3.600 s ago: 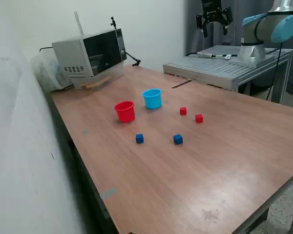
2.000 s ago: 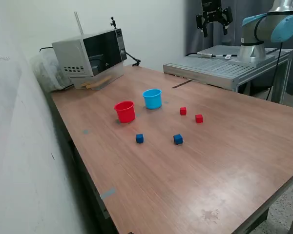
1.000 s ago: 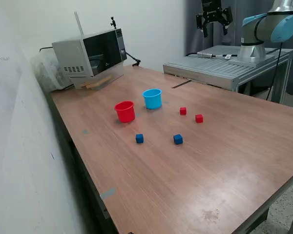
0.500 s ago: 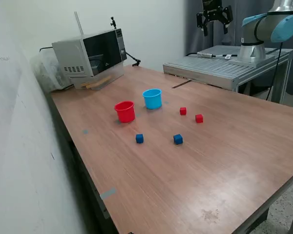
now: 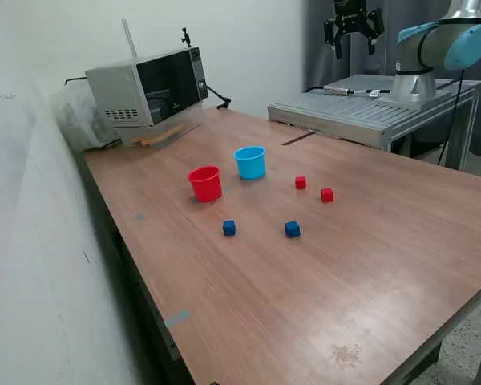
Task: Place red objects in the red bin, and blue objects in the blue bin.
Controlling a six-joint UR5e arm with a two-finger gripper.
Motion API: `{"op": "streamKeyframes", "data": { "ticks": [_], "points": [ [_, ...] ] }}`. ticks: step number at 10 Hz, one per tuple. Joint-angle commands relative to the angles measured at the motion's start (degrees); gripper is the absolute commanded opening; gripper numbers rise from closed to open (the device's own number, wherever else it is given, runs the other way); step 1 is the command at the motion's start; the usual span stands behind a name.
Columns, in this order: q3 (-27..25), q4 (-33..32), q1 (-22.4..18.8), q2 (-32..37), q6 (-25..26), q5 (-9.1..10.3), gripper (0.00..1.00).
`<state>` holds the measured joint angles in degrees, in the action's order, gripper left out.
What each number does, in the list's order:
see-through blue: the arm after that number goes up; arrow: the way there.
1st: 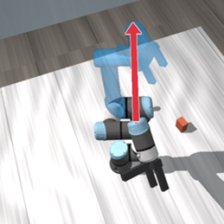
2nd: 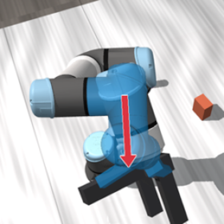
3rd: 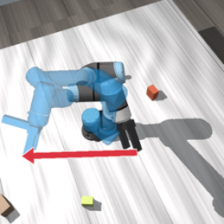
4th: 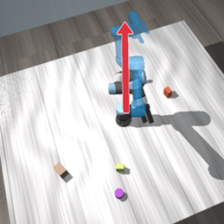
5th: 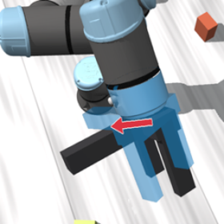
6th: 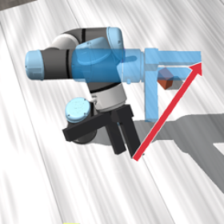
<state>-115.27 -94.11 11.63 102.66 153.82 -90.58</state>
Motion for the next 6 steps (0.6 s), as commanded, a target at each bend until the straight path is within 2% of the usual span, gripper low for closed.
{"op": "streamKeyframes", "data": {
  "ticks": [1, 6],
  "points": [
    [0.0, 0.0, 0.3, 0.3, 0.0, -0.04, 1.0],
    [0.0, 0.1, -0.6, 0.4, 0.2, -0.04, 1.0]
  ]
}}
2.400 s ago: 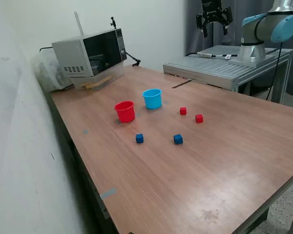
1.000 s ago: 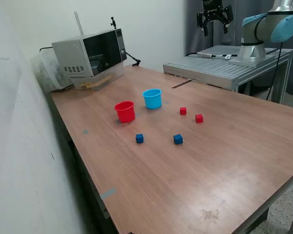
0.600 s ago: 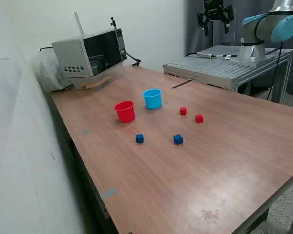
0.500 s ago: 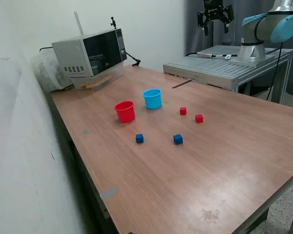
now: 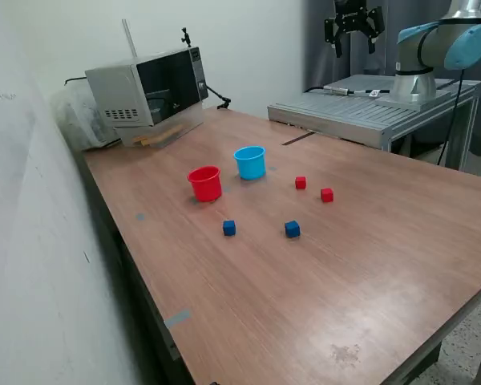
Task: Place red objects in the red bin, and blue objects in the blue bin.
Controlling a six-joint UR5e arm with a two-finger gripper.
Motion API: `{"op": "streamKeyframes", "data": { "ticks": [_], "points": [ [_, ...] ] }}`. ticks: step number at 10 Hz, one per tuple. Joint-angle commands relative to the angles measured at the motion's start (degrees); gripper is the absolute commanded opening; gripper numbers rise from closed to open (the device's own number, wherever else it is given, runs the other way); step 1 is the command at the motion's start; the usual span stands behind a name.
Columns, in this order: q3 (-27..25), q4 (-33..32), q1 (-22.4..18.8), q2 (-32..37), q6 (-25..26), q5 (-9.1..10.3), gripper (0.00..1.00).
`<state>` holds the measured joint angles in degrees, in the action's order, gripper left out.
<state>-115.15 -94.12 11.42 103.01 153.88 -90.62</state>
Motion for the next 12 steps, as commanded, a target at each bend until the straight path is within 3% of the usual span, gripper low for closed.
{"op": "streamKeyframes", "data": {
  "ticks": [1, 6, 7, 8, 9, 10, 12],
  "points": [
    [-0.1, 0.1, -0.4, 0.1, 0.2, 0.09, 1.0],
    [0.4, -1.8, -0.3, -0.9, 0.5, 0.7, 1.0],
    [1.9, -6.6, -0.2, -2.4, 0.6, 3.23, 1.0],
    [4.1, -9.2, 0.1, -4.0, 0.5, 11.26, 1.0],
    [5.3, -12.3, 0.0, -4.9, 0.4, 15.6, 1.0],
    [7.1, -15.8, -0.3, -7.0, 0.5, 15.9, 1.0],
    [12.6, -16.0, -0.6, -13.2, 3.1, 15.91, 1.0]
  ]
}}
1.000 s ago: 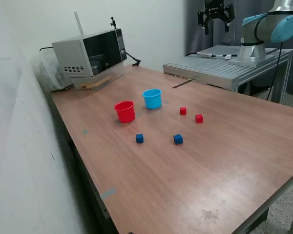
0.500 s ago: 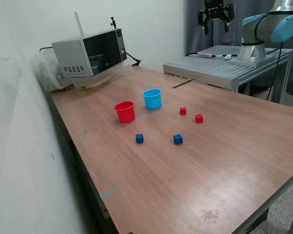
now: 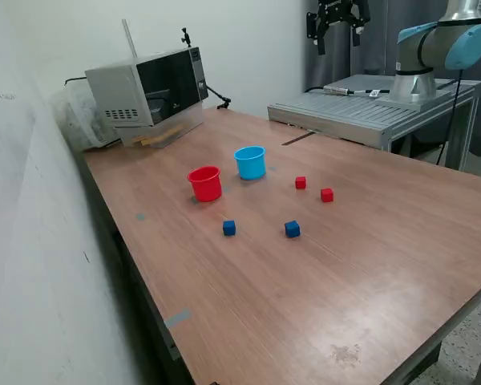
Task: Place red objects in the red bin, and blue objects in the blue bin.
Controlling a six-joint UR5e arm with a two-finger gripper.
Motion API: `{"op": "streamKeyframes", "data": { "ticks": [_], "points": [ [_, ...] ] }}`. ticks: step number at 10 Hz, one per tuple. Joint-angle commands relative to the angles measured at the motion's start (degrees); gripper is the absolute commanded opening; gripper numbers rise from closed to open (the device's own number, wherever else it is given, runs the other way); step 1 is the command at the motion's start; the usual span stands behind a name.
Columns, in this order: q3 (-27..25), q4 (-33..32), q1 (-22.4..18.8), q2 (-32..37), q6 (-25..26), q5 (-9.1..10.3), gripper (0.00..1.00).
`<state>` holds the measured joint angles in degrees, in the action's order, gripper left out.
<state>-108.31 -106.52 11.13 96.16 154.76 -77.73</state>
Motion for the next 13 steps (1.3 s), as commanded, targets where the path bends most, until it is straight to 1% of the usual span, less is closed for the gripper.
{"op": "streamKeyframes", "data": {
  "ticks": [1, 2, 3, 4, 5, 7, 9, 10, 11, 12, 13],
  "points": [
    [8.3, -4.0, -0.5, -10.5, 5.5, 2.32, 1.0],
    [9.2, -4.1, -0.9, -14.2, 6.3, -0.81, 1.0],
    [9.1, -6.8, -4.9, -20.6, 6.3, -5.98, 1.0],
    [8.8, -11.0, -7.2, -24.1, 6.2, -8.55, 1.0],
    [8.6, -14.6, -10.4, -26.4, 5.4, -9.71, 1.0],
    [7.7, -15.6, -13.7, -27.9, 2.2, -9.81, 1.0],
    [7.4, -21.6, -15.8, -30.8, -3.1, -9.72, 1.0],
    [7.3, -23.3, -16.4, -32.2, -5.8, -9.46, 1.0],
    [7.3, -24.1, -16.1, -34.6, -7.8, -9.29, 1.0],
    [7.1, -25.7, -14.8, -35.8, -11.1, -9.37, 1.0],
    [6.5, -25.8, -14.0, -36.3, -13.4, -9.28, 1.0]
  ]
}}
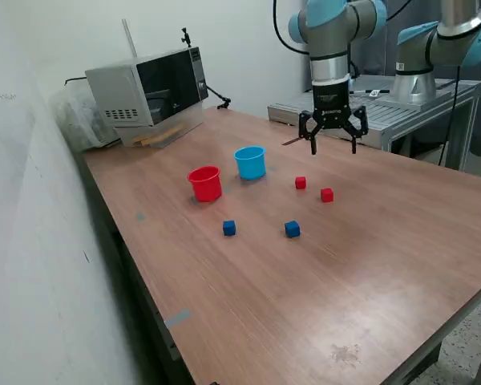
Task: Place red objects in the red bin, and blue objects in the blue bin.
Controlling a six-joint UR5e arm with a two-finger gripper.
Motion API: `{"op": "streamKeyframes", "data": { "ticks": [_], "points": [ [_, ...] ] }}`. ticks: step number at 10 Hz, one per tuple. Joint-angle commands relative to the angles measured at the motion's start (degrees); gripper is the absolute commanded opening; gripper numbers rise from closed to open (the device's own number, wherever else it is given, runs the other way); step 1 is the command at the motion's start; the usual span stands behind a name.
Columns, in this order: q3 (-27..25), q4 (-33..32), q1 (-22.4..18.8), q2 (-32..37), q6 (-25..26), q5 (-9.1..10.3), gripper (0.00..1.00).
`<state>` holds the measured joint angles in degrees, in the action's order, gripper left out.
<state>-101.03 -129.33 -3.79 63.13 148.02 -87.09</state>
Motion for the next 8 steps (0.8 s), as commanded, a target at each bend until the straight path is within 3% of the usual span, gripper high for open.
{"op": "streamKeyframes", "data": {
  "ticks": [1, 2, 3, 6, 8],
  "points": [
    [-1.6, -3.2, 0.9, -3.3, -11.3, 0.16, 1.0],
    [-2.0, -4.3, 1.0, -3.5, -19.0, 0.34, 1.0],
    [-1.5, -4.7, 1.2, -4.1, -23.7, 1.9, 1.0],
    [-1.6, -4.7, 1.1, -4.2, -26.2, 2.88, 1.0],
    [-0.7, -4.7, 1.0, -7.0, -26.4, 5.69, 1.0]
  ]
}}
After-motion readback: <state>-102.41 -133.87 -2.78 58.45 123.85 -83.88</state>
